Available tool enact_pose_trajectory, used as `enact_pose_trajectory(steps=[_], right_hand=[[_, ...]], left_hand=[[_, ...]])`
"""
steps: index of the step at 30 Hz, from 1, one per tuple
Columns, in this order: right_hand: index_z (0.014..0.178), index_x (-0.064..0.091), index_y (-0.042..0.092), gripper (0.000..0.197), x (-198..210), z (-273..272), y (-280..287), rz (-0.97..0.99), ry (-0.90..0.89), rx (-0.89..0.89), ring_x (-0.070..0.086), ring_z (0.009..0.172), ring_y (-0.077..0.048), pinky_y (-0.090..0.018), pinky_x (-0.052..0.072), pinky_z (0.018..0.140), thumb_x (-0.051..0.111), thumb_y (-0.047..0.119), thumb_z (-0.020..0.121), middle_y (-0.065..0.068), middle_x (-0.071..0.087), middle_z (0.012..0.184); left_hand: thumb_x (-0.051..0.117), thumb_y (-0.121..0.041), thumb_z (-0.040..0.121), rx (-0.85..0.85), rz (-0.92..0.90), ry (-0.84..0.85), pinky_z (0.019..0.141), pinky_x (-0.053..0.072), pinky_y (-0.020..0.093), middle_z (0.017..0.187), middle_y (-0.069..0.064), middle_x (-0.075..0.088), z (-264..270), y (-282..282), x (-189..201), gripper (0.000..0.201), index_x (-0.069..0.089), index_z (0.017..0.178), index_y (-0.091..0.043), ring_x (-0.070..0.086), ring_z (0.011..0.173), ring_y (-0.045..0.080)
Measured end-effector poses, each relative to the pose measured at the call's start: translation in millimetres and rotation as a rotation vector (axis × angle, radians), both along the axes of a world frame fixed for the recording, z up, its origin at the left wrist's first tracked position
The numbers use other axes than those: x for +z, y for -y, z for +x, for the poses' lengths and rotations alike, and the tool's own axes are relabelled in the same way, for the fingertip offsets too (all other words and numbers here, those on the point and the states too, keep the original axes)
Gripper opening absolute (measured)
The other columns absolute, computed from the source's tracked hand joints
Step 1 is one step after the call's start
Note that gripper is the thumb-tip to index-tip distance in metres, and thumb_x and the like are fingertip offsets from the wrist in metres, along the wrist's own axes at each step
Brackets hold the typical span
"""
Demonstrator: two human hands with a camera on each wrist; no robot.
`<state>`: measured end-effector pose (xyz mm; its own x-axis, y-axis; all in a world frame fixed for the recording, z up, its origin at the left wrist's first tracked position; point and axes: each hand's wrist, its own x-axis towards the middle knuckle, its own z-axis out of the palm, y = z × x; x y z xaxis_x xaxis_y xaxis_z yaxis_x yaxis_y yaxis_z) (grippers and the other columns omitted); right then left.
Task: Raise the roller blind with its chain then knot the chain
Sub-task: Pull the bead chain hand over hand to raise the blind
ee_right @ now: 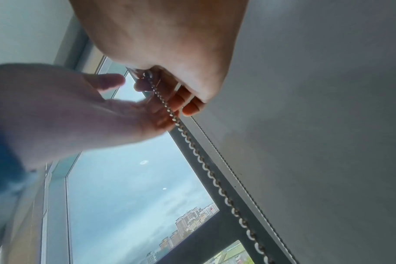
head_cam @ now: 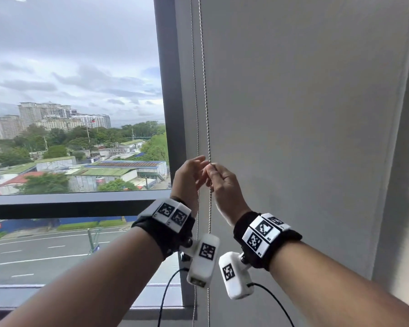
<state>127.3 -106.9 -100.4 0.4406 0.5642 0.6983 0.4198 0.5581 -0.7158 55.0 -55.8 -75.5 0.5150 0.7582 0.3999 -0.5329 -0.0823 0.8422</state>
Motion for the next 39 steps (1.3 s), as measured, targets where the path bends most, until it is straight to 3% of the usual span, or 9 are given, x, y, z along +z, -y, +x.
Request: enact_pose_trajectory(steps=[4, 7, 10, 13, 18, 21, 24, 34, 39], right_hand=[[0.077, 0.057, -0.003, 0.032, -14, 3, 6, -0.044, 0.003, 0.0, 0.048, 0.064, -0.003, -0.024, 0.038, 0.07, 0.044, 0.015, 0.1, -0.006, 0.058, 0.074], [0.076, 0.058, 0.004, 0.032, -29, 7, 9, -0.095, 0.002, 0.005, 0.049, 0.066, -0.002, -0.023, 0.039, 0.071, 0.043, 0.02, 0.099, -0.006, 0.058, 0.077], [0.071, 0.056, 0.017, 0.03, -44, 7, 9, -0.112, -0.031, 0.044, 0.05, 0.073, -0.018, -0.037, 0.041, 0.074, 0.045, 0.034, 0.093, -0.008, 0.056, 0.076], [0.072, 0.057, 0.011, 0.03, -51, 6, 14, -0.129, -0.037, 0.113, 0.046, 0.067, -0.016, -0.036, 0.038, 0.07, 0.046, 0.028, 0.094, -0.005, 0.053, 0.073], [0.07, 0.065, 0.033, 0.027, -45, 15, 19, -0.192, 0.091, 0.044, 0.05, 0.068, 0.0, -0.024, 0.038, 0.072, 0.048, 0.027, 0.089, 0.021, 0.06, 0.069], [0.093, 0.069, 0.019, 0.033, -30, 22, 22, -0.15, 0.094, 0.057, 0.059, 0.081, 0.001, -0.017, 0.042, 0.079, 0.049, 0.041, 0.08, 0.014, 0.068, 0.086], [0.09, 0.068, 0.016, 0.028, -4, 23, 23, -0.07, 0.118, 0.045, 0.055, 0.073, 0.007, -0.008, 0.04, 0.07, 0.049, 0.036, 0.085, 0.018, 0.065, 0.075], [0.103, 0.064, 0.009, 0.031, 81, 7, 11, -0.014, 0.115, 0.041, 0.061, 0.074, -0.023, -0.036, 0.049, 0.068, 0.039, 0.026, 0.097, -0.011, 0.065, 0.082], [0.084, 0.058, 0.01, 0.03, 88, -3, 4, -0.063, -0.07, 0.192, 0.045, 0.047, -0.017, -0.028, 0.041, 0.046, 0.034, 0.014, 0.103, -0.007, 0.053, 0.063]], left_hand=[[0.038, -0.023, 0.091, -0.041, 0.045, 0.022, 0.074, 0.042, 0.029, 0.102, 0.013, 0.068, 2, 6, 38, 0.028, 0.061, 0.098, -0.009, 0.061, 0.091, 0.022], [0.04, -0.022, 0.094, -0.075, 0.062, 0.057, 0.06, 0.043, 0.025, 0.079, 0.009, 0.067, 7, 9, 61, 0.027, 0.062, 0.09, -0.008, 0.063, 0.067, 0.019], [0.042, -0.02, 0.096, -0.029, 0.09, 0.053, 0.042, 0.029, 0.023, 0.053, -0.002, 0.049, 13, 13, 62, 0.026, 0.062, 0.083, -0.009, 0.04, 0.041, 0.011], [0.036, -0.011, 0.095, 0.04, 0.096, 0.033, 0.037, 0.017, 0.016, 0.042, -0.009, 0.032, 17, 17, 52, 0.032, 0.053, 0.068, -0.013, 0.022, 0.034, 0.006], [0.025, 0.003, 0.086, 0.041, 0.082, 0.01, 0.039, 0.014, 0.013, 0.041, -0.008, 0.028, 18, 21, 43, 0.039, 0.047, 0.06, -0.015, 0.018, 0.035, 0.007], [0.025, 0.005, 0.085, 0.046, 0.081, -0.009, 0.039, 0.015, 0.013, 0.041, -0.007, 0.028, 16, 19, 37, 0.039, 0.047, 0.058, -0.015, 0.019, 0.034, 0.008], [0.026, 0.007, 0.083, 0.043, 0.064, -0.005, 0.035, 0.017, 0.014, 0.041, -0.005, 0.03, 12, 15, 27, 0.038, 0.047, 0.059, -0.013, 0.021, 0.033, 0.008], [0.028, 0.002, 0.089, 0.016, 0.042, -0.149, 0.038, 0.015, 0.014, 0.042, -0.007, 0.027, -2, 14, -32, 0.04, 0.045, 0.058, -0.016, 0.019, 0.036, 0.008], [0.035, -0.011, 0.097, 0.059, 0.033, -0.245, 0.039, 0.015, 0.015, 0.045, -0.003, 0.028, -7, 20, -63, 0.042, 0.047, 0.057, -0.016, 0.02, 0.037, 0.009]])
